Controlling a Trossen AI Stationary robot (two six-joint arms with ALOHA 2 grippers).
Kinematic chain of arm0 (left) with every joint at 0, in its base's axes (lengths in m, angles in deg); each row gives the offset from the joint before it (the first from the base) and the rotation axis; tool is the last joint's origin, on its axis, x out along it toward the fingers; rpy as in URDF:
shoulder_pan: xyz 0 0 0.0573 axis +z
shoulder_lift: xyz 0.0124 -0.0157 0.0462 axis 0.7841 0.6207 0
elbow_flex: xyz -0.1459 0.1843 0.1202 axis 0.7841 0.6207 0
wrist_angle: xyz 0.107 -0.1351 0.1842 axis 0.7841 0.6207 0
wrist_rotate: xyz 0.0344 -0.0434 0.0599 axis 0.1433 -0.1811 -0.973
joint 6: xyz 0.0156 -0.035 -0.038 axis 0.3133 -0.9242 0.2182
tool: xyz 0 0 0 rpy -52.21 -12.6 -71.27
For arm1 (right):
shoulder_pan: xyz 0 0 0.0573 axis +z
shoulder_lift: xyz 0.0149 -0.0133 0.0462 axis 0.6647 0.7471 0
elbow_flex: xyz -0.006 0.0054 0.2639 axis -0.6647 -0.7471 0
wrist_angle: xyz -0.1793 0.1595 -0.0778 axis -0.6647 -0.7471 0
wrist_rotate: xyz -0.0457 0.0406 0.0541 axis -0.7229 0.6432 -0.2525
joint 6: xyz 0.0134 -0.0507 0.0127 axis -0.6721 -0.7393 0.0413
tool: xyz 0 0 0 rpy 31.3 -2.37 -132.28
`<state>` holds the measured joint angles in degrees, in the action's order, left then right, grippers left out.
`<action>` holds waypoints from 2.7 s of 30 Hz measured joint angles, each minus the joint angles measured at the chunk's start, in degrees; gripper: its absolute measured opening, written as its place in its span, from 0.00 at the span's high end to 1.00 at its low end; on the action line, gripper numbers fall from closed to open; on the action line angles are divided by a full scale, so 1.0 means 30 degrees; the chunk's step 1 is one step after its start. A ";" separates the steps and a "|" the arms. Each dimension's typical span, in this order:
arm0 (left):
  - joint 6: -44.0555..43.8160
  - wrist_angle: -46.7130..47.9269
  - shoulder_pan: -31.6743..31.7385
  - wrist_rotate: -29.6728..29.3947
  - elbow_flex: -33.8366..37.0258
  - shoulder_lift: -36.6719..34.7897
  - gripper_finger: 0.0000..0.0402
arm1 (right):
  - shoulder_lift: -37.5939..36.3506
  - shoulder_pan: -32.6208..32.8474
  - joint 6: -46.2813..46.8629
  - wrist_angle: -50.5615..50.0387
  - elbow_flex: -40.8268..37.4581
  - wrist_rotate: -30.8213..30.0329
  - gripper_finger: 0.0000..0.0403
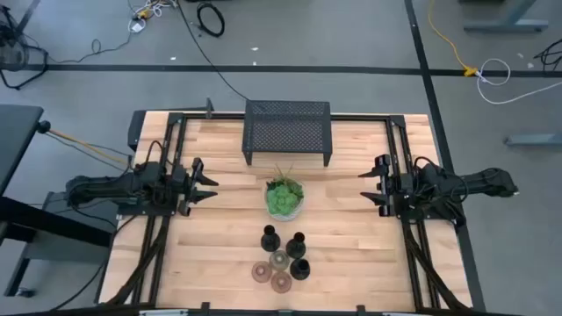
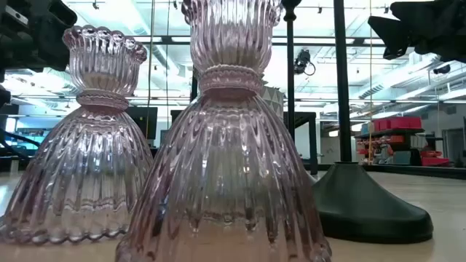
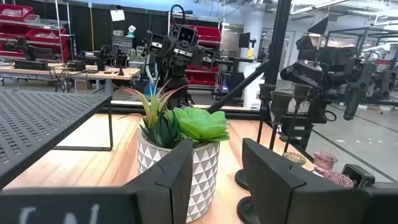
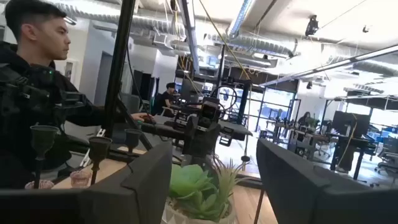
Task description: Pick & Place candle stick holders
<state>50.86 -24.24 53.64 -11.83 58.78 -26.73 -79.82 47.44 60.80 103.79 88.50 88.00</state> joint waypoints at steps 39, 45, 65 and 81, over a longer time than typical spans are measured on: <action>0.0000 -0.0005 0.0005 0.0000 0.0004 0.0000 0.65 | 0.0003 0.0003 0.0000 0.0007 0.0000 0.0000 0.41; -0.0004 -0.0007 0.0003 0.0000 0.0003 0.0000 0.65 | 0.0007 0.0000 0.0007 0.0007 0.0000 0.0000 0.41; -0.2972 -0.3426 -0.1901 -0.1109 0.0006 0.2323 0.65 | 0.0002 0.0000 -0.0135 0.0185 0.0000 0.0000 0.41; -0.0223 -1.3596 -0.7796 -0.5071 -0.3066 1.7744 0.65 | 0.0000 0.0015 0.3403 0.0211 0.0000 0.0173 0.41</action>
<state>50.19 -65.02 30.25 -27.05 49.58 26.50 -79.82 47.48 71.01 104.42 88.50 88.52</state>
